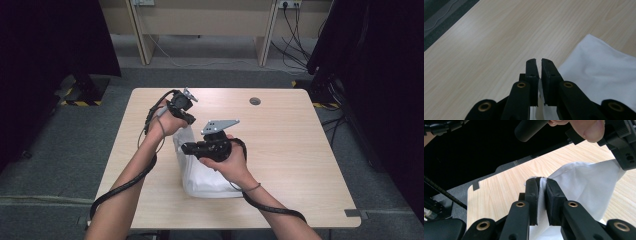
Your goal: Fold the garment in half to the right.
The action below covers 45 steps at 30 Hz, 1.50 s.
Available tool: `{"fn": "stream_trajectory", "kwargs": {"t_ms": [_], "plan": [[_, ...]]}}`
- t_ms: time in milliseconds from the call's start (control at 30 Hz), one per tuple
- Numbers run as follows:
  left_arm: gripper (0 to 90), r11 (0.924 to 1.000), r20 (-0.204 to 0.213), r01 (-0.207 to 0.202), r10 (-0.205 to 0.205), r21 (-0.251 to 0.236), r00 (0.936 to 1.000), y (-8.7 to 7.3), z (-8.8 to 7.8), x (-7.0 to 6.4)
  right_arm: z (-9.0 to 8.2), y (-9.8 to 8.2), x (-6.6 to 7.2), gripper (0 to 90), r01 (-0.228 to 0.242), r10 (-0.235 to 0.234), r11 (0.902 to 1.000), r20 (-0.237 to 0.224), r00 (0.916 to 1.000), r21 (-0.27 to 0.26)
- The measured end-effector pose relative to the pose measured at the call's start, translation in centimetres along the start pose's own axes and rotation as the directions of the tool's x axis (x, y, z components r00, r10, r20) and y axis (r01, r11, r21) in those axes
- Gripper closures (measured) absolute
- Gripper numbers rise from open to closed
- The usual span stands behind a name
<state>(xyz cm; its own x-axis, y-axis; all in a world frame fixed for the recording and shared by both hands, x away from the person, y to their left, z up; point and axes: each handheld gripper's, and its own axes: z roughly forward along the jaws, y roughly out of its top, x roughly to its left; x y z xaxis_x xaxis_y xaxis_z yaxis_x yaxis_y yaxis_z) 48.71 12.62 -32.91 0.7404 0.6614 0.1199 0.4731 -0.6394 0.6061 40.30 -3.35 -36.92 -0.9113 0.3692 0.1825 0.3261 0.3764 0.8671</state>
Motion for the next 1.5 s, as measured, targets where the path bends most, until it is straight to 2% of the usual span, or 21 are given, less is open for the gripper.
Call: {"fn": "stream_trajectory", "kwargs": {"t_ms": [767, 1200, 1500], "plan": [[82.7, 1.0, 0.02, -0.007, 0.007, 0.001, 0.9998, 0.3, 1.0, -0.7, -0.9, -1.1, -0.9, 81.6, -0.017, 0.016, 0.9998, 0.019, 0.9997, 0.012], [74.4, 0.9996, 0.019, -0.001, 0.001, -0.028, 0.9998, 0.1, 0.7, -0.9, -1.8, -2.0, -1.3, 81.7, -0.023, 0.022, 0.9996, 0.036, 0.9991, 0.018], [69.8, 0.999, 0.015, 0.004, -0.003, -0.044, 0.9999, -0.4, 0.5, -0.9, -3.3, -2.8, -1.7, 81.6, -0.025, 0.024, 0.9996, 0.051, 0.9984, 0.014]]}}
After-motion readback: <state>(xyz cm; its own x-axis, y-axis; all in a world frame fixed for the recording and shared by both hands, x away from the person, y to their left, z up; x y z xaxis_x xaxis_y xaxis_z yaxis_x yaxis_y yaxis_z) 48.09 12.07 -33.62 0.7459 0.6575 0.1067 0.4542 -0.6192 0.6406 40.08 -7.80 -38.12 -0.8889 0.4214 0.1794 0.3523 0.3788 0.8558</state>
